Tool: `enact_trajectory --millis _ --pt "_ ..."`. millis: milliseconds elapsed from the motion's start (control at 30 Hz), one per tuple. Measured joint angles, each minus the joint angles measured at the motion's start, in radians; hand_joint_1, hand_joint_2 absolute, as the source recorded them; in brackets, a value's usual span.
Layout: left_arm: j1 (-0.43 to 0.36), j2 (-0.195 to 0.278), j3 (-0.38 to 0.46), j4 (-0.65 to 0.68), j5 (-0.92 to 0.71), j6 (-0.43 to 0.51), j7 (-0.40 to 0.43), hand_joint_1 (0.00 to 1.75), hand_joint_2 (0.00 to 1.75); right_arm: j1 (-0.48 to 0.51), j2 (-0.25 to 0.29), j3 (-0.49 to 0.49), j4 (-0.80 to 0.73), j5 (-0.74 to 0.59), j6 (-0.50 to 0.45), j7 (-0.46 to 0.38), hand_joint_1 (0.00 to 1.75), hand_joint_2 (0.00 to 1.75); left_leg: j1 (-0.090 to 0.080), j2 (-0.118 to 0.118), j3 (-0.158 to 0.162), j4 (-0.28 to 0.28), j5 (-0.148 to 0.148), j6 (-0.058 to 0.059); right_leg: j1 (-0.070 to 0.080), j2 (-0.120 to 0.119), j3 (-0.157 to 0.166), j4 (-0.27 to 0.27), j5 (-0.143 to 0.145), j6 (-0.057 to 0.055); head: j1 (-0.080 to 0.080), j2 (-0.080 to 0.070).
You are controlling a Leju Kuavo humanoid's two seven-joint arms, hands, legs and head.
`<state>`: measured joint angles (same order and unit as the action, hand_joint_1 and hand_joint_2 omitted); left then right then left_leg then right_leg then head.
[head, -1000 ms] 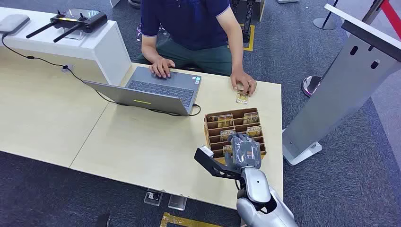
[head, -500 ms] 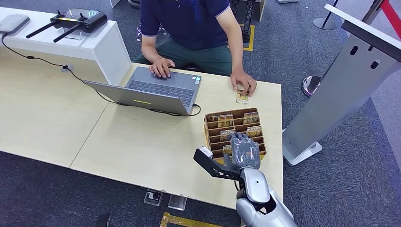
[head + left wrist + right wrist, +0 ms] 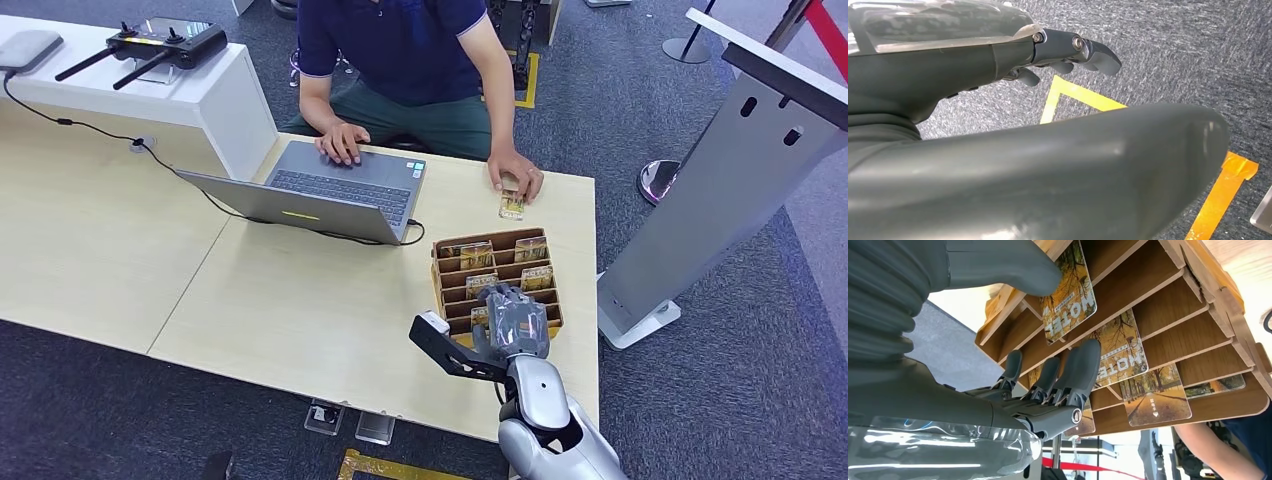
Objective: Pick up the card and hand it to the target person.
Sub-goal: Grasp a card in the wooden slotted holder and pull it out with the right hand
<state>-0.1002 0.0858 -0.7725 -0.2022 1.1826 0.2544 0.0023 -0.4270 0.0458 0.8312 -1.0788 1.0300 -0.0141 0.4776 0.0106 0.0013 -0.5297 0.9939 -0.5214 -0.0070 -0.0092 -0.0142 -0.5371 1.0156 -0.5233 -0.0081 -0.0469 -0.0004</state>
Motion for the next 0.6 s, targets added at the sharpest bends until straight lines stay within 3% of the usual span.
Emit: enact_trajectory --millis 600 --pt "0.0 0.0 0.0 0.0 0.0 0.0 0.0 0.0 0.0 0.0 0.0 0.0 0.0 -0.001 0.0 0.0 1.05 1.75 0.0 0.0 0.0 0.0 0.0 0.0 0.0 0.0 0.0 0.0 0.0 0.0 0.0 0.0"
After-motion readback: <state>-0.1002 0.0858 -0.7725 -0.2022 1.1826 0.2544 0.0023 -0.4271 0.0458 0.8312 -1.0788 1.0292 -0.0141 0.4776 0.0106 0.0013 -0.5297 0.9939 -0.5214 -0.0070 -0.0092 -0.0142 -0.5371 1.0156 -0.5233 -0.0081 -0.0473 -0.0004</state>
